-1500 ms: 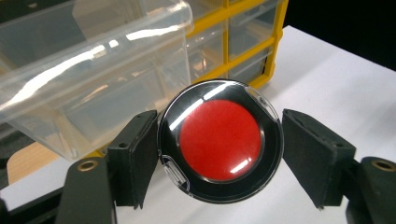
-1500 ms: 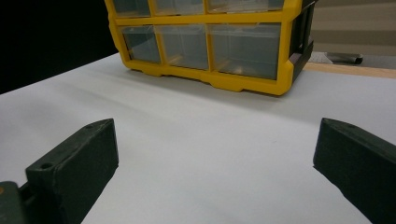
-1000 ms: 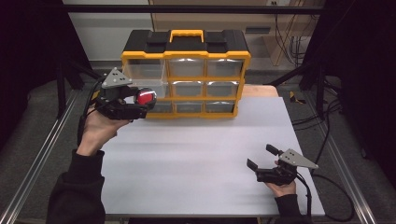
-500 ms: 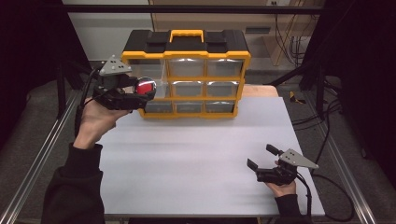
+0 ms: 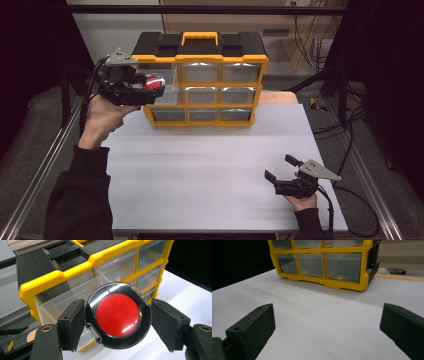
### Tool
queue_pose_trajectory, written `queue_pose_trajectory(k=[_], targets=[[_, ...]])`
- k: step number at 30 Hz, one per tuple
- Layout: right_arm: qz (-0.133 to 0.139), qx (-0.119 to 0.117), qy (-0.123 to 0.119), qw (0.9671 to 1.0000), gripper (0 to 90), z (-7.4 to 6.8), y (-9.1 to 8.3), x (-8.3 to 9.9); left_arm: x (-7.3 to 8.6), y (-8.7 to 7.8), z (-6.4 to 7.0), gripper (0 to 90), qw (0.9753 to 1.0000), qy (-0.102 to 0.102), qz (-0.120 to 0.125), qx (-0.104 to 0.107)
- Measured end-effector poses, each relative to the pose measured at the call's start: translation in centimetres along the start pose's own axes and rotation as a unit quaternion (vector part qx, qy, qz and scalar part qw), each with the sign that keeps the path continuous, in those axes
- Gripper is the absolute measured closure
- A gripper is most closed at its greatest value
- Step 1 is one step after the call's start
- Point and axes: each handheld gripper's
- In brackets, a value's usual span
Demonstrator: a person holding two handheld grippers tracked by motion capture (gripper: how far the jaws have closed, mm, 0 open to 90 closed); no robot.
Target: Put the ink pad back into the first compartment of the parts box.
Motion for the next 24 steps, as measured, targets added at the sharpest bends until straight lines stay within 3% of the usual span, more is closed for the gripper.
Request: queue_pose_trajectory(k=[24], targets=[[-0.002, 0.000, 0.002, 1.0000, 0.6, 0.0, 0.0, 0.0, -1.8, 2.6, -2.5, 28.7, 0.9993, -0.021, -0.021, -0.023]])
Point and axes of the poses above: each handheld gripper's, and its own axes: y roughly forward along the jaws, x roughly out of its underside, z roughly to its right, and after that the axes turned 1 degree about x, right-handed
